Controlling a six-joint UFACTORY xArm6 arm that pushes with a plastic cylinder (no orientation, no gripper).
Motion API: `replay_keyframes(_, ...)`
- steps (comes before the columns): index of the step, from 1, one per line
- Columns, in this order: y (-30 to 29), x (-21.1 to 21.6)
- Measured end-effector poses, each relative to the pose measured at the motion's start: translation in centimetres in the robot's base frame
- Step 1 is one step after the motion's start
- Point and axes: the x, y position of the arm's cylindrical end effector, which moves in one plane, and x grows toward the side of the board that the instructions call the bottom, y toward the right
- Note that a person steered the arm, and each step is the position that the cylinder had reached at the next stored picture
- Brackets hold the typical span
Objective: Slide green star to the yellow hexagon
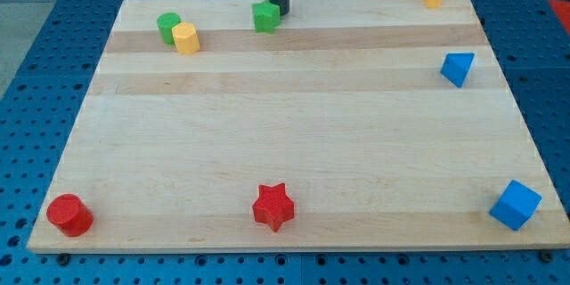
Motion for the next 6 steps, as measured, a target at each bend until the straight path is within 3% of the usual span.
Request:
replay_keyframes(4, -1.6, 6.7)
replay_keyframes(6, -3.7, 4.8)
